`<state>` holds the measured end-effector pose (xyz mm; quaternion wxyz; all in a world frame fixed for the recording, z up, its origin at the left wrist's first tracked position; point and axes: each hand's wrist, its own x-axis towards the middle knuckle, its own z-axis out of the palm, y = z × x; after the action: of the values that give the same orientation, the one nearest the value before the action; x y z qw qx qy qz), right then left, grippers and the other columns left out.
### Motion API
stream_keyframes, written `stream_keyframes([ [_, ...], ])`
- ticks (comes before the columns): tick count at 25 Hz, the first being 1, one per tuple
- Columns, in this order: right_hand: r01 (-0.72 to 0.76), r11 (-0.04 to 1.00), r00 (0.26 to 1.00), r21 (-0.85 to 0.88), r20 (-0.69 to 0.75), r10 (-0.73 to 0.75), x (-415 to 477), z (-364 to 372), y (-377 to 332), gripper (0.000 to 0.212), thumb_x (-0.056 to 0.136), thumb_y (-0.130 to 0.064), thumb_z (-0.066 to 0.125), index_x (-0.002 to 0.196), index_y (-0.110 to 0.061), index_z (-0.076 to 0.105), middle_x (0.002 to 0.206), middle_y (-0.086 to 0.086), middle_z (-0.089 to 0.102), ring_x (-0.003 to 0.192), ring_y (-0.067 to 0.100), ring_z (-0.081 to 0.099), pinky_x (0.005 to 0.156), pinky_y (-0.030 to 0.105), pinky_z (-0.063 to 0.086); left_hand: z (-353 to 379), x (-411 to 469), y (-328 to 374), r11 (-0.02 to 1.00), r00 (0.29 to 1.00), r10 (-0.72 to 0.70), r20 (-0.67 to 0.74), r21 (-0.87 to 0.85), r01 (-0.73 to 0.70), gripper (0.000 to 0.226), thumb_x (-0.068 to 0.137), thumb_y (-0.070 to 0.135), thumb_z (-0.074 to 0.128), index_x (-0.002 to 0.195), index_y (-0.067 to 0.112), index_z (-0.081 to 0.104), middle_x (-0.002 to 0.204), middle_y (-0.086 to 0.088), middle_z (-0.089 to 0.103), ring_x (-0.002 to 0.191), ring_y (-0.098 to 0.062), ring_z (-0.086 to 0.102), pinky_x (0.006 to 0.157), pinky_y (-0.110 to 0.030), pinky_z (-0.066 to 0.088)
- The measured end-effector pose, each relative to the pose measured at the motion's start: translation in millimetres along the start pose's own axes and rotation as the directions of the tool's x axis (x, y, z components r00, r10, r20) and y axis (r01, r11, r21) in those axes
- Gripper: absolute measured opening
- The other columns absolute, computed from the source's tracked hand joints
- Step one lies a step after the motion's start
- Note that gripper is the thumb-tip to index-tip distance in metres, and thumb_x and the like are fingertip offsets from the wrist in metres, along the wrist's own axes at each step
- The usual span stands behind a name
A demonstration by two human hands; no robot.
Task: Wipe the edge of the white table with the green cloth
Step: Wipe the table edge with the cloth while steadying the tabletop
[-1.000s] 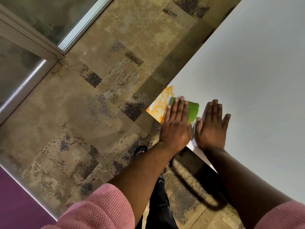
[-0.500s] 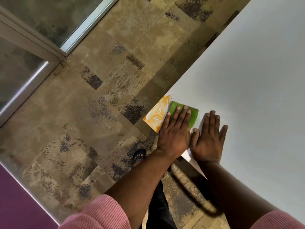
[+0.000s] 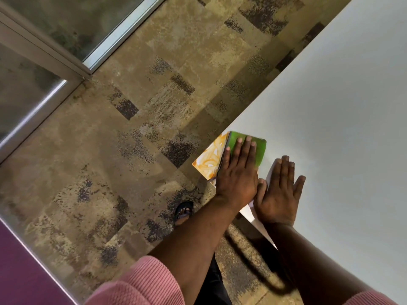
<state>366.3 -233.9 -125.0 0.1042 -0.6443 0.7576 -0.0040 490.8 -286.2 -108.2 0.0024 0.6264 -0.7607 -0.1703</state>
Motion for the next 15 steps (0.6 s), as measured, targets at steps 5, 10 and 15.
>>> stream_keyframes([
  [5, 0.009, 1.000, 1.000, 0.001, 0.001, -0.009, 0, -1, 0, 0.073, 0.101, -0.041, 0.026, 0.164, -0.006, 0.013, 0.173, 0.012, 0.006, 0.161, 0.026, 0.001, 0.127, 0.057, 0.005, -2, 17, -9, 0.992, 0.991, -0.118, -0.064, -0.054, 0.114, 0.074, 0.101, 0.032, 0.042, 0.163, 0.007, 0.011, 0.173, -0.010, 0.010, 0.161, -0.027, 0.002, 0.130, -0.050, 0.006],
  [10, -0.006, 1.000, 1.000, 0.027, 0.015, 0.005, 0, -5, -2, 0.072, 0.101, -0.041, 0.024, 0.164, -0.007, 0.013, 0.173, 0.012, 0.006, 0.161, 0.025, 0.002, 0.127, 0.058, 0.005, 7, -35, -12, 0.987, 0.987, -0.160, -0.024, -0.032, 0.159, 0.074, 0.102, 0.034, 0.038, 0.163, 0.007, 0.007, 0.173, -0.012, 0.005, 0.161, -0.028, -0.005, 0.130, -0.050, 0.005],
  [15, -0.004, 0.999, 1.000, 0.036, 0.007, 0.004, 0, -6, -3, 0.072, 0.101, -0.040, 0.024, 0.163, -0.005, 0.016, 0.173, 0.013, 0.009, 0.160, 0.026, 0.004, 0.127, 0.058, 0.004, 3, -13, -17, 1.000, 0.999, -0.009, -0.033, 0.015, 0.009, 0.074, 0.101, 0.036, 0.033, 0.163, 0.005, 0.008, 0.173, -0.014, 0.007, 0.161, -0.030, 0.000, 0.130, -0.049, -0.001],
])
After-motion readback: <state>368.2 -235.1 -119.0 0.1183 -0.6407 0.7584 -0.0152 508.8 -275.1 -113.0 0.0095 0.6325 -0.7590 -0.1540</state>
